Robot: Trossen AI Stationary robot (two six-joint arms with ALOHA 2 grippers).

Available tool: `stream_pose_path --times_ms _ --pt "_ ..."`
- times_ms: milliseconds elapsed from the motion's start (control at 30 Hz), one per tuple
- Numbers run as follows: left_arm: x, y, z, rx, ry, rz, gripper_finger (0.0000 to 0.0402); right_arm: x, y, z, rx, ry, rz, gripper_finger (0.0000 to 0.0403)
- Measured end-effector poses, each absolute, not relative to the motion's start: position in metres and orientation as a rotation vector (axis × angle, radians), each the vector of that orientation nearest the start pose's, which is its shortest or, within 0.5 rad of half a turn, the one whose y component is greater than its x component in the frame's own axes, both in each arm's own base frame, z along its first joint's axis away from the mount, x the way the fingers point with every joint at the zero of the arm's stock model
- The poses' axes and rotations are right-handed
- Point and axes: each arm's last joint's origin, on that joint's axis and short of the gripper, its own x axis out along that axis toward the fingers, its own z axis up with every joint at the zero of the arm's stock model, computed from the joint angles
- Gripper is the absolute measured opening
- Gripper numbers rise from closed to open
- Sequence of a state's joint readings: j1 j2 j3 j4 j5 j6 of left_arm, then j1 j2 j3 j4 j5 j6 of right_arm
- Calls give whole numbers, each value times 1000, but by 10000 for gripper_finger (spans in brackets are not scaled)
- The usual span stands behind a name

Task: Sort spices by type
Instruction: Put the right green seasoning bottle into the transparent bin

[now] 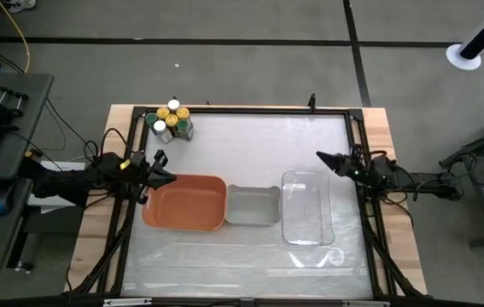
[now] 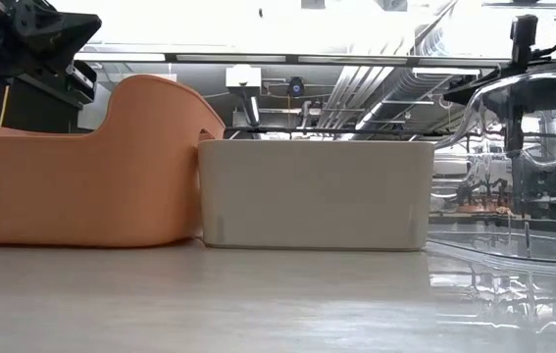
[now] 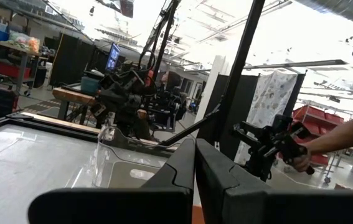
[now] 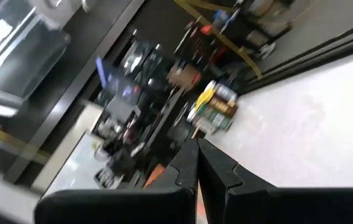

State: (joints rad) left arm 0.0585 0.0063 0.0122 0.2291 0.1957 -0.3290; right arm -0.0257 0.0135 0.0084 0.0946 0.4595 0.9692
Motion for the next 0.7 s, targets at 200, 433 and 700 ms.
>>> stream_pose_path --times_ms 200,433,700 --pt "94 0 189 -297 -209 -174 1 92 -21 180 1063 -492 -539 1" --pt "94 0 189 -297 -208 -174 1 111 -27 214 987 -588 -536 11" --pt "94 0 189 -297 -209 -174 1 223 -69 267 819 -178 -420 76"
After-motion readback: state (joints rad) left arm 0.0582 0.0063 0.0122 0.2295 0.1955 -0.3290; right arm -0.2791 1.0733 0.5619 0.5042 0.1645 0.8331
